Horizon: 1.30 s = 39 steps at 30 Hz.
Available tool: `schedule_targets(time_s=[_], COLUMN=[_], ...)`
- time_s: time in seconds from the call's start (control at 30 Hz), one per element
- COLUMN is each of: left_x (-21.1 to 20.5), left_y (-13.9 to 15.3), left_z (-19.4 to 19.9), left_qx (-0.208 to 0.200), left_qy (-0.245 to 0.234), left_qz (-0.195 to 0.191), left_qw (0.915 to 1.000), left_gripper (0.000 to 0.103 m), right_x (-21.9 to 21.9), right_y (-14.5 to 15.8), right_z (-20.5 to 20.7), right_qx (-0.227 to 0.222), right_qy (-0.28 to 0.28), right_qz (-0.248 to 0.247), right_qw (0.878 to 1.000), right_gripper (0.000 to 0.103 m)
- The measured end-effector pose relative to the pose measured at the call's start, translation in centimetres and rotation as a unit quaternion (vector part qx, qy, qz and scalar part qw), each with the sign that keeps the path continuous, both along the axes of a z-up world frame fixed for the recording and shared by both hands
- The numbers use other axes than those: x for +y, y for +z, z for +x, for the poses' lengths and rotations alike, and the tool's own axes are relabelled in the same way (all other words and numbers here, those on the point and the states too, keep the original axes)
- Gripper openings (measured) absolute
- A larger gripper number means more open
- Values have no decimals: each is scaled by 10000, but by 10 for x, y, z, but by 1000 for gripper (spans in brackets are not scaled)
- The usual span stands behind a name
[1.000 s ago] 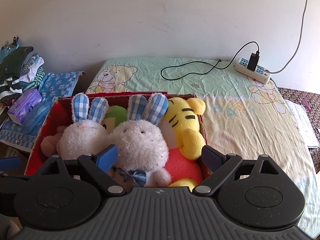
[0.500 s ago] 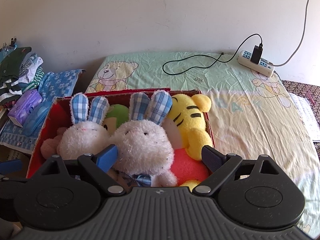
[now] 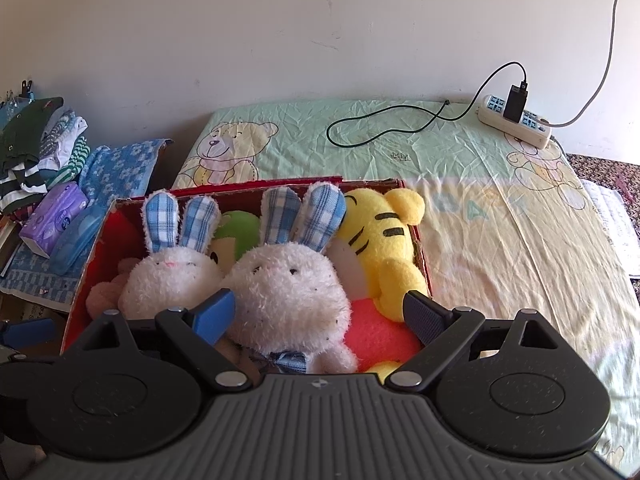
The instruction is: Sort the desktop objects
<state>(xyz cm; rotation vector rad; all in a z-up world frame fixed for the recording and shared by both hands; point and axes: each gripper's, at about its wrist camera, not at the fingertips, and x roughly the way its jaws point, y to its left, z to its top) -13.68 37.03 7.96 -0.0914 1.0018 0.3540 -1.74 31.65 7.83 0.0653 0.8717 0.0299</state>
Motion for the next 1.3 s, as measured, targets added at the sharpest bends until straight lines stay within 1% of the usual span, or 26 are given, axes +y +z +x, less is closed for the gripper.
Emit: schedule_targets(time_s=[0.47,0.8,1.13,1.3], left_x=[-4,-7,-11,-16], left_y=[3,5,-5,-12], left_z=[-9,-31,-54,-61], left_qx=[21,10,99,170], left_qy=[-68,-178,-304,-356], left_qz=[43,23,-111,-149], left_qw=[10000,9998,9994,9991], left_gripper=[100,100,100,100], right_x=[-5,-1,3,-2], right_y=[4,10,5,-1], right_z=[-9,-29,-54,-65], right_qx=[-66,-173,-164,-75], right_qy=[-101,-132,-269,-402], right_qz=[-12,-60,-115,-132], right_qw=[9999,9997,9994,9991], right_gripper=[93,93,93,93])
